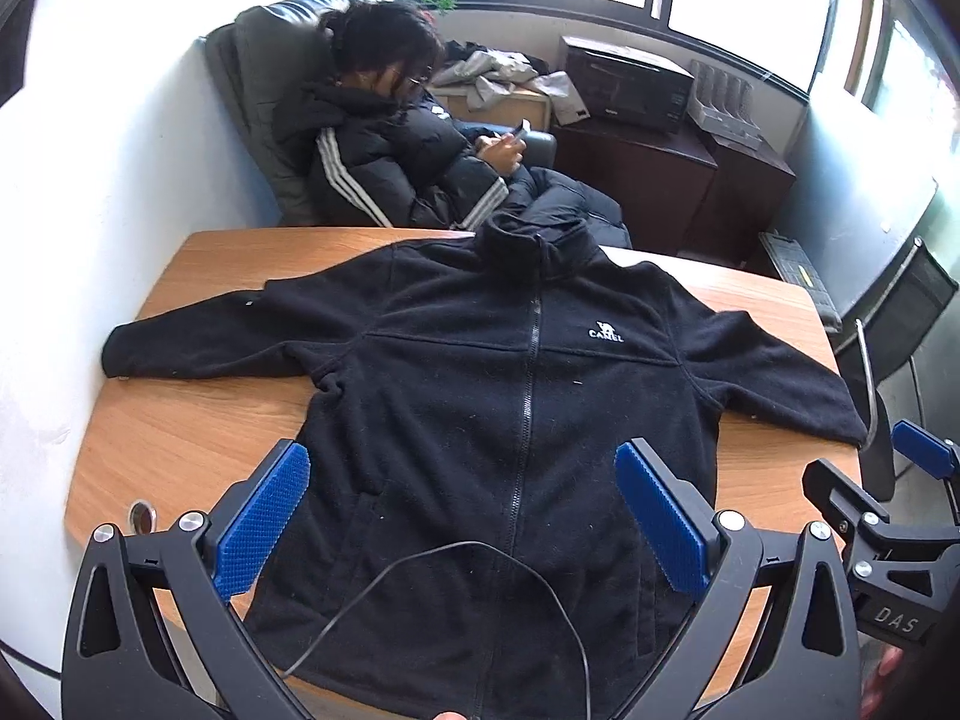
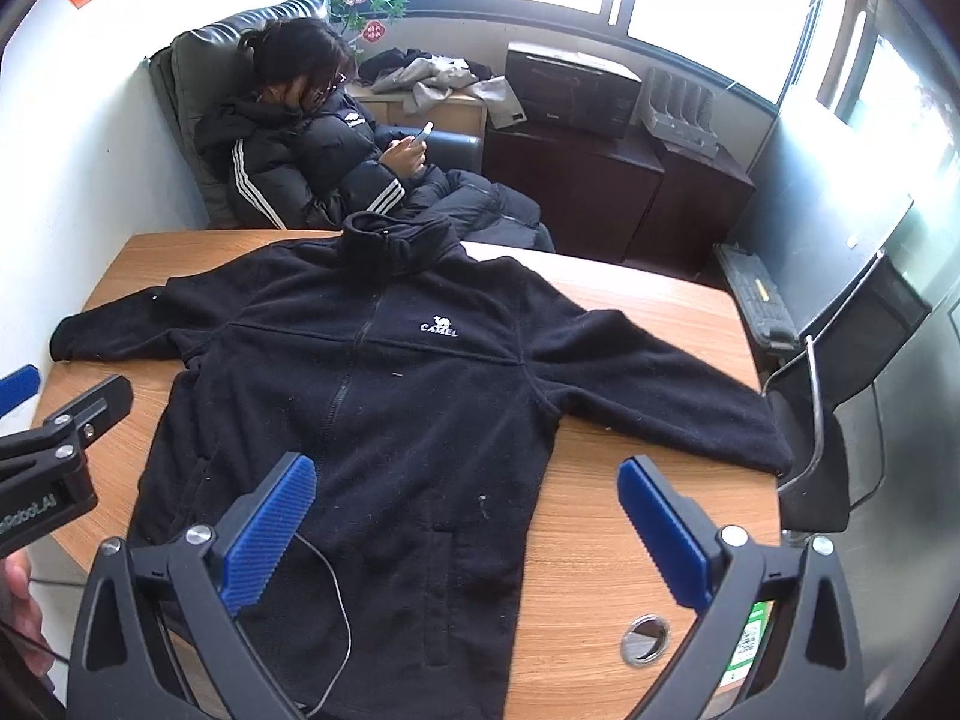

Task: Fold clothes
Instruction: 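Move both tools over the black fleece jacket toward a sleeve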

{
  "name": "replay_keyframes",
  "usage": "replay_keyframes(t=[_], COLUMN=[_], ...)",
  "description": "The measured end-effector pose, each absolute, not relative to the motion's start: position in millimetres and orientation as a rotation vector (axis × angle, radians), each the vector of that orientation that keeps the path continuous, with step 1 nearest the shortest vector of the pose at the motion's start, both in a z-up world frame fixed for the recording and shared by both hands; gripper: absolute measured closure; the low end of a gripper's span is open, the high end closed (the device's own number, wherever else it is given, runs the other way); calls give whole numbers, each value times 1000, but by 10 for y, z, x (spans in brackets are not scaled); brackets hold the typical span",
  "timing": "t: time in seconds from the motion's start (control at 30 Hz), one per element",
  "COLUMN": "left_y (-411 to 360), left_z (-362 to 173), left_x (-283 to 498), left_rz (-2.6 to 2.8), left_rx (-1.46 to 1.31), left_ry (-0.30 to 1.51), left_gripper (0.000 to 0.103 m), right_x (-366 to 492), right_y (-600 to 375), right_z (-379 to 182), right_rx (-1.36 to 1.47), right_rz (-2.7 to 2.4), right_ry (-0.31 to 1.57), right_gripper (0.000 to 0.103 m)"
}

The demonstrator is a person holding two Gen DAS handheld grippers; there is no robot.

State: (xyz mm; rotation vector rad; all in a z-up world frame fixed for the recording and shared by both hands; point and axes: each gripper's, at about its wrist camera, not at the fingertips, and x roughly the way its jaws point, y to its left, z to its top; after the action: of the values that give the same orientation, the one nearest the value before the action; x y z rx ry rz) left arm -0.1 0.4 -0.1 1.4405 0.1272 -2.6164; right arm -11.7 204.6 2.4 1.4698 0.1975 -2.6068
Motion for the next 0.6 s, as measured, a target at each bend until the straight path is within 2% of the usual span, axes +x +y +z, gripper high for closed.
replay_keyframes(t=[0.4,0.6], left_y=[831,1521], left_z=[-117,-124], left_x=[-364,-683], left_rz=[-2647,-2655], left_rx=[1472,1446], left_ry=[-22,-77], left_gripper=[0,0], right_x=[-315,-555], right_y=[2890,3544], right_z=[-44,-89], right_rx=[1414,1395], right_rz=[-2659,-2614], right_ry=[25,-70], right_gripper=[0,0])
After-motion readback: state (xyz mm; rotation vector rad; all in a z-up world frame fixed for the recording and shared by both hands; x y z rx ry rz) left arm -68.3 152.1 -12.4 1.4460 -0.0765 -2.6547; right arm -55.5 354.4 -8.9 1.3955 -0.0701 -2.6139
